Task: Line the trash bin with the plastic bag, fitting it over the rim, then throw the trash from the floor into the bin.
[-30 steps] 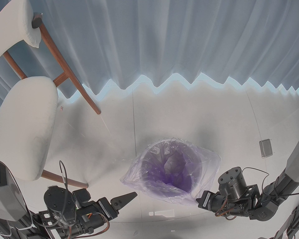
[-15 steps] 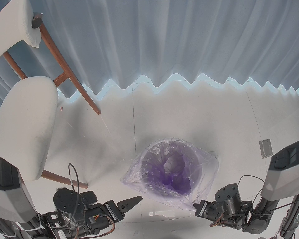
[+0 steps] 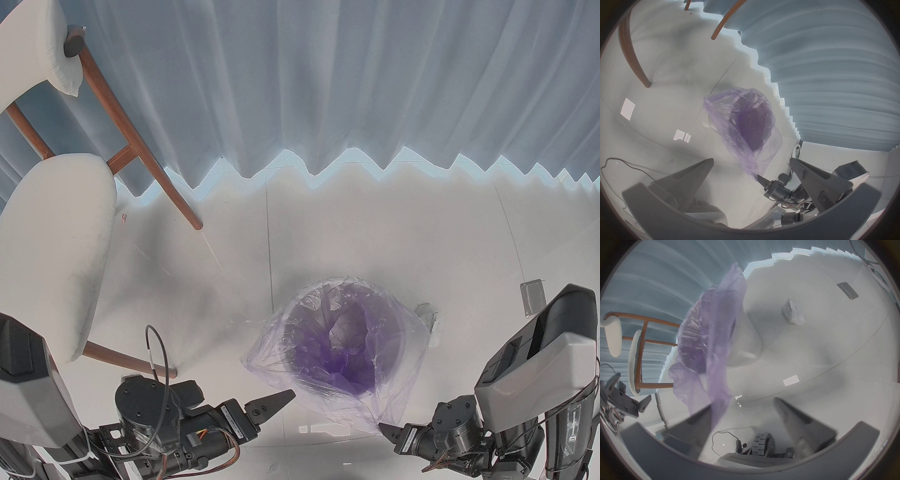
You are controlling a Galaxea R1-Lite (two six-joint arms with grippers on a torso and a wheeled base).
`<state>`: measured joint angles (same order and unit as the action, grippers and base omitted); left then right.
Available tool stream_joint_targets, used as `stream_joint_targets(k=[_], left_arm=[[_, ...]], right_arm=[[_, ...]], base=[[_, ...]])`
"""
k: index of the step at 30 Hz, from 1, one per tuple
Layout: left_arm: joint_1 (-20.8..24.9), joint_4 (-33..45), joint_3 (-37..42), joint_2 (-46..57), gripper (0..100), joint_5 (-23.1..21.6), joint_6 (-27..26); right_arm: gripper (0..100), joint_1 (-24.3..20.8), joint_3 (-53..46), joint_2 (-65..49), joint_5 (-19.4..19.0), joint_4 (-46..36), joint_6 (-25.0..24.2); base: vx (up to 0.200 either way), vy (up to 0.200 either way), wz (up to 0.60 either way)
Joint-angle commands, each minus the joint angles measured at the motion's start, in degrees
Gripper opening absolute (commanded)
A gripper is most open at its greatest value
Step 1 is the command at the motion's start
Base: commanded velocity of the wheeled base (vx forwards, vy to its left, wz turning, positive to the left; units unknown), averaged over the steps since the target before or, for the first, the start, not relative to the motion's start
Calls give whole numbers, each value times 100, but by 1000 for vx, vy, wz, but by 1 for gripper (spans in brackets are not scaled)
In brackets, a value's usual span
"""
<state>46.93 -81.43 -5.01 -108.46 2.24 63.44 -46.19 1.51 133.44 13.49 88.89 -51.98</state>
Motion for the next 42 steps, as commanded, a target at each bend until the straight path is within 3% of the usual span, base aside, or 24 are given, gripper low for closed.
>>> stream_joint_targets(k=[1,10,19,23,25,30,41,42], left_arm=[[53,13,-325,-114,100,-154,-16],[193,13,-501,-413,100,-277,-113],[132,145,-1046,-1054,100,-567,-280],[141,550,-1274,-1177,100,-585,-280],[141,998,-1538,-1239,100,-576,-271],[-97,1323,-2171,-1371,100,-567,-218],[-316,1569,-2707,-2012,100,-453,-192],[-316,1569,-2725,-2012,0,-426,-192]], right_arm=[[100,-127,-151,-626,57,102,-67],[100,-66,-151,-1918,39,14,-49],[100,-13,-151,-3676,-242,-1384,-14],[100,558,-54,-3755,-277,-1735,294],[100,1200,236,-3676,-330,-1823,250],[100,2009,543,-3641,-840,-1832,267],[100,2158,552,-3500,-892,-1841,294],[100,2158,526,-3491,-892,-1841,294]], base=[[0,0,0],[0,0,0],[0,0,0],[0,0,0],[0,0,0],[0,0,0],[0,0,0],[0,0,0]])
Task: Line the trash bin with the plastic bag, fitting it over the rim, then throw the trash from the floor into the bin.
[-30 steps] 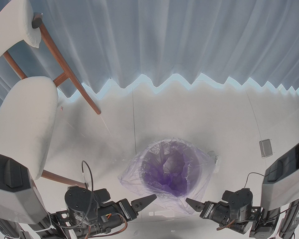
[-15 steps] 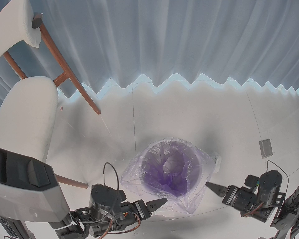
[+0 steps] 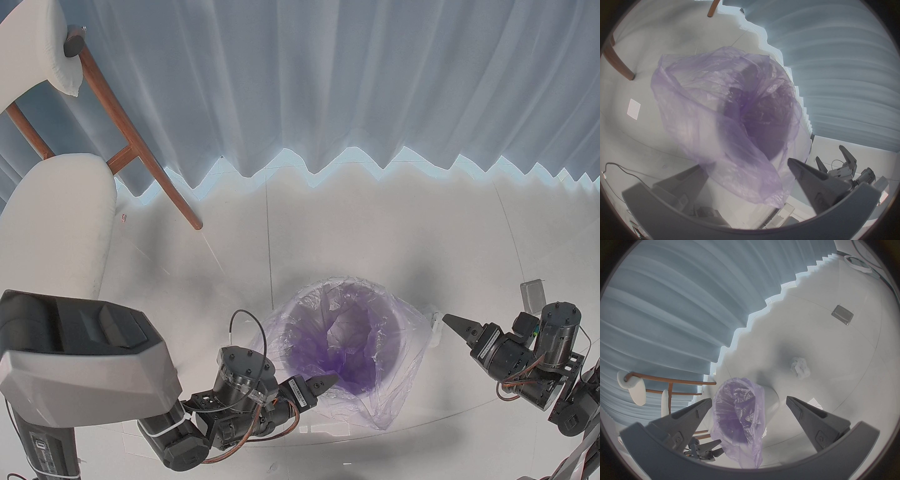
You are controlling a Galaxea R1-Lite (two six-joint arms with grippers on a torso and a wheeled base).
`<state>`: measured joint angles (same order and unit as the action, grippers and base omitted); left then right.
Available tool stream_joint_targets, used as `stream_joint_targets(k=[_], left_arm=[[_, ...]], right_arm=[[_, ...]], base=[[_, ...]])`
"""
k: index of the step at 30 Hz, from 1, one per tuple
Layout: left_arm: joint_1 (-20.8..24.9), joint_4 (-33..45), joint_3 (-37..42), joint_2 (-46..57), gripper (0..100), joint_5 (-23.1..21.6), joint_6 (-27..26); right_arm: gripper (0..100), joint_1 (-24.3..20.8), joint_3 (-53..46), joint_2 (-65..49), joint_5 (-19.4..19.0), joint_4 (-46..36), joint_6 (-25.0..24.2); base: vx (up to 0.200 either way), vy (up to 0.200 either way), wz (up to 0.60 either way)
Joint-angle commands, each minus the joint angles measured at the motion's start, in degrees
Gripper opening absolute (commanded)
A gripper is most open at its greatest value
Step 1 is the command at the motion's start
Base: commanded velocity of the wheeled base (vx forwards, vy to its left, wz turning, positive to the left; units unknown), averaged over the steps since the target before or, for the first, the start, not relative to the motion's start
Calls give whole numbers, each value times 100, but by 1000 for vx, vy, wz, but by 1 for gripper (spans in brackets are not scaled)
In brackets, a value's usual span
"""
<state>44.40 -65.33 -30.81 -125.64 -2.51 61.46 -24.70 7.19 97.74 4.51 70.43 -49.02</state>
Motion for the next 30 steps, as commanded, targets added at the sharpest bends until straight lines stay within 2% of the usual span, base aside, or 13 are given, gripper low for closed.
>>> stream_joint_targets(k=[1,5,10,15,21,26,27,30], left_arm=[[-63,-50,-145,-286,0,75,6],[-10,-41,-83,-233,0,111,6],[104,-24,101,110,0,295,-3],[183,-6,101,224,0,313,-29],[306,-24,101,189,0,365,-64],[368,3,110,162,0,418,-64],[385,3,163,171,0,427,-82],[385,20,189,171,0,418,-117]], right_arm=[[100,9,-60,87,6,6,-2],[100,9,-69,192,-3,6,6],[100,-9,63,1186,-12,200,604],[100,-88,388,1687,-20,586,639],[100,-554,599,2108,15,622,586],[100,-527,555,2196,85,692,499],[0,-431,529,2311,120,701,446],[0,-228,450,2442,111,832,393]], base=[[0,0,0],[0,0,0],[0,0,0],[0,0,0],[0,0,0],[0,0,0],[0,0,0],[0,0,0]])
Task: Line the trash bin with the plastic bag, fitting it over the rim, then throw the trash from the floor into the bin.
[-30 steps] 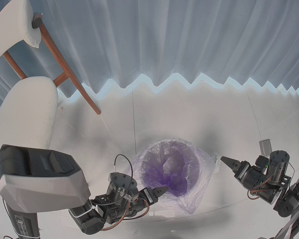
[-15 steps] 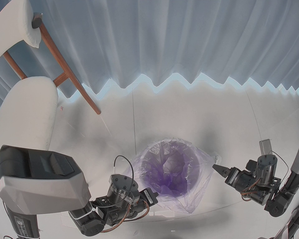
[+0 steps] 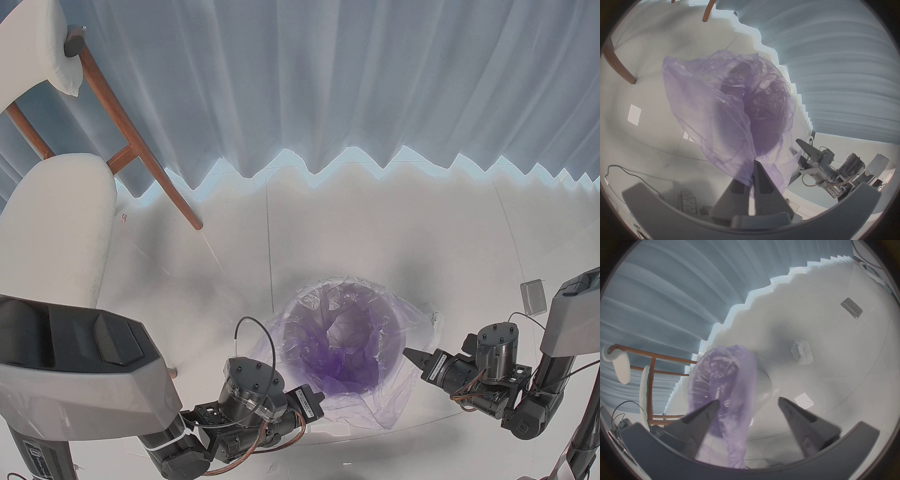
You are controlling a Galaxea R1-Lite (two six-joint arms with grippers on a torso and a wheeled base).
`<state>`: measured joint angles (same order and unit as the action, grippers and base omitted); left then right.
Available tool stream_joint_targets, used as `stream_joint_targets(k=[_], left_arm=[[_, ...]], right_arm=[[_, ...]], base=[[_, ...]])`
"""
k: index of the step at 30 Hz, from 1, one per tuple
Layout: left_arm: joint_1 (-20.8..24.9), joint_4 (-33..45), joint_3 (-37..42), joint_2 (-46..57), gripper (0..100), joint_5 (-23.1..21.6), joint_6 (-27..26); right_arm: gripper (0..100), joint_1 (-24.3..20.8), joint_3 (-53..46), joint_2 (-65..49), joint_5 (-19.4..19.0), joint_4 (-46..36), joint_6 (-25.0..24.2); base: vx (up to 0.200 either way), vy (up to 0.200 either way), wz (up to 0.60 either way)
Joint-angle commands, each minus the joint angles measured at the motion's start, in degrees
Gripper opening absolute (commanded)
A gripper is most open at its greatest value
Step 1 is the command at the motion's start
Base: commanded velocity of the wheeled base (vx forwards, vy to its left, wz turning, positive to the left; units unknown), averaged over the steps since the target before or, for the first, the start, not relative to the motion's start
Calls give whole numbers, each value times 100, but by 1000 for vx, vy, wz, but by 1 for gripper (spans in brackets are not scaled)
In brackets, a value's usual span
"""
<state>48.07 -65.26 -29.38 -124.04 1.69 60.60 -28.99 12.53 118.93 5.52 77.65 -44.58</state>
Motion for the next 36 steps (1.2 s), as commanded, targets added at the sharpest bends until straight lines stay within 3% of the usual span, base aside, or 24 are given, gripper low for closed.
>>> stream_joint_targets(k=[1,8,9,14,20,26,36], left_arm=[[18,13,46,3,0,-2,-31],[-78,197,29,-147,0,-20,-593],[-157,338,-6,-226,0,-64,-989],[-201,663,-50,-375,0,-257,-1595],[-333,1129,-428,-745,0,-284,-2456],[-553,1938,-894,-991,0,-231,-3274],[-896,2948,-2019,-1342,0,305,-3406]], right_arm=[[0,236,-119,368,10,171,-51],[0,587,-445,842,10,945,37],[0,675,-585,1176,10,1226,64],[0,684,-594,1704,19,1235,72],[0,737,30,2055,19,1235,108],[0,913,645,2486,19,1235,547],[0,1194,1480,2776,10,997,793]], base=[[0,0,0],[0,0,0],[0,0,0],[0,0,0],[0,0,0],[0,0,0],[0,0,0]])
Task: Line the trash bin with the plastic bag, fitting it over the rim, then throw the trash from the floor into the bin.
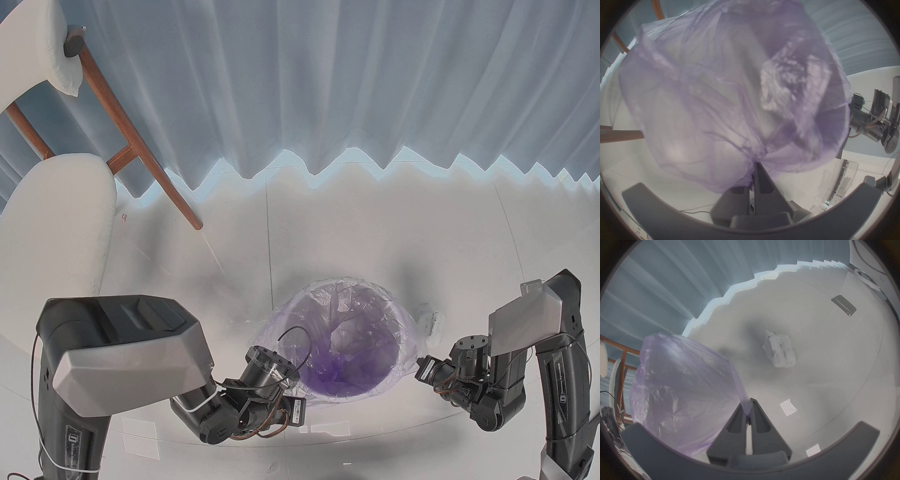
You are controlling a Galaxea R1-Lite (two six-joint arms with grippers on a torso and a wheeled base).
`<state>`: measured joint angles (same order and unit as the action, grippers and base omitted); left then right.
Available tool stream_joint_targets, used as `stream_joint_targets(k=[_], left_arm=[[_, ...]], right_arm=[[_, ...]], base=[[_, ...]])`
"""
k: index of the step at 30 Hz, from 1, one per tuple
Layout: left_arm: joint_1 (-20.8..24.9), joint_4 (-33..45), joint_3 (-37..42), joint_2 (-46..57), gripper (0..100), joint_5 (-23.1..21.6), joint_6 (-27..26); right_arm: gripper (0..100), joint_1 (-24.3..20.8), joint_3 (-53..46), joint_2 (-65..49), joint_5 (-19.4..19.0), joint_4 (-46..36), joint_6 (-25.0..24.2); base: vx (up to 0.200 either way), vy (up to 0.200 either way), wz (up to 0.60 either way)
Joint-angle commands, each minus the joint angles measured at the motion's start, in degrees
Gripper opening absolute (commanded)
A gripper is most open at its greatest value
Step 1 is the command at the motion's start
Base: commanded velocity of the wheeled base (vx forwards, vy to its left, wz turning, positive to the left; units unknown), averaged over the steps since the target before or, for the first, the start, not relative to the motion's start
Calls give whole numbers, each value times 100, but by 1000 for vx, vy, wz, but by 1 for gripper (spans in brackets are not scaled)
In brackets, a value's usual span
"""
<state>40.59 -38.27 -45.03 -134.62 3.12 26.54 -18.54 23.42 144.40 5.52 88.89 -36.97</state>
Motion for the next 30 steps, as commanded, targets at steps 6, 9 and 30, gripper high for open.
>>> stream_joint_targets(k=[6,9,30], left_arm=[[-183,452,-814,-407,0,224,0],[-166,469,-805,-425,0,312,-8],[405,-85,1629,1623,100,479,888]], right_arm=[[0,219,770,194,10,-522,32],[0,219,787,203,10,-531,32],[100,202,-1568,-1107,-86,111,-20]], base=[[0,0,0],[0,0,0],[0,0,0]])
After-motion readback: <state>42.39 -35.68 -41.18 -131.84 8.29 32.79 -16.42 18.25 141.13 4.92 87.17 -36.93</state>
